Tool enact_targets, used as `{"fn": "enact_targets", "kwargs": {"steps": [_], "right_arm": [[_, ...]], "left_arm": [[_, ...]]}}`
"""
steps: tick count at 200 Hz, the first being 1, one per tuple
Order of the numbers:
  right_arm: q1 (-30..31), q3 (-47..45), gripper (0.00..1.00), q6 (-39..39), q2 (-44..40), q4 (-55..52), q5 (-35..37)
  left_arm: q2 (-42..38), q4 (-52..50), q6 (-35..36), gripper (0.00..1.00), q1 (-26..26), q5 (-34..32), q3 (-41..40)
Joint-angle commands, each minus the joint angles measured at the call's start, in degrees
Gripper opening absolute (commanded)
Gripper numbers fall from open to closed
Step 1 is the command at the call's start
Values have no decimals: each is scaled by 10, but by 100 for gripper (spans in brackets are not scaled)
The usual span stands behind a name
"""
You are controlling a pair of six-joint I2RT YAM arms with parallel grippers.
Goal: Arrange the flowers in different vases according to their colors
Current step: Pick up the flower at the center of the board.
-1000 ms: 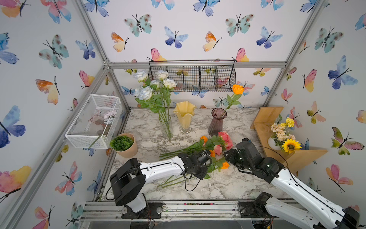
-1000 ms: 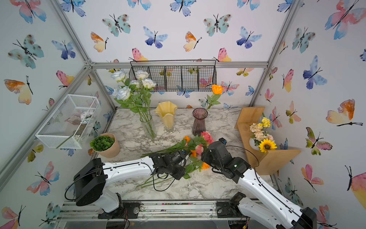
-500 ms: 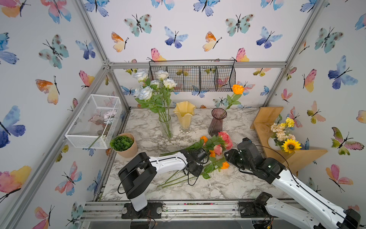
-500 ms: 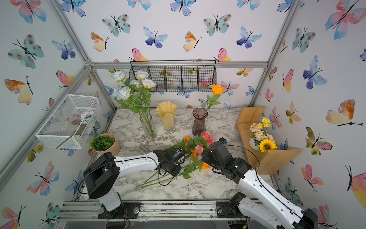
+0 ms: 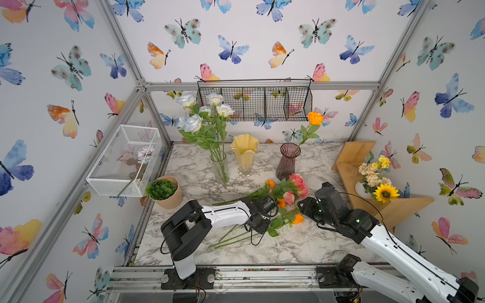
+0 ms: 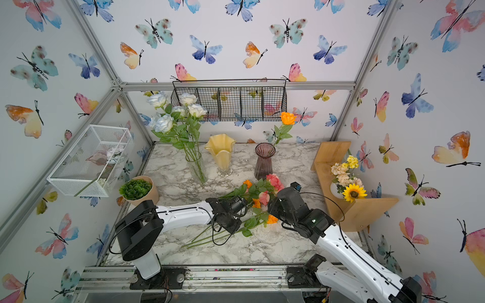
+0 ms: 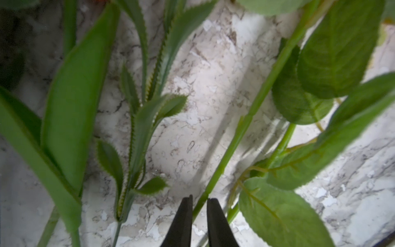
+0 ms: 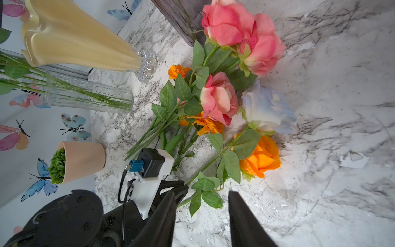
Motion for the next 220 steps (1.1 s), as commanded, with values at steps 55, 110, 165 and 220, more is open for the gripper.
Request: {"fn": "enact_targets", "kwargs": {"steps": [55,110,165,220], "right_arm": [[0,-8,43,10,-22,-19,28],[0,-9,43,12,-33,-23,29],[0,-8,43,12,-40,-28,35],[0,0,42,13,-43,-34,43]], "left_arm": [[25,-15,16,30,-14,-13,22],[49,-25,20,23,-14,-41,45],[45,-17,36,11,-15,-63,56],[17,18,82,0,-15,-91,64]]}}
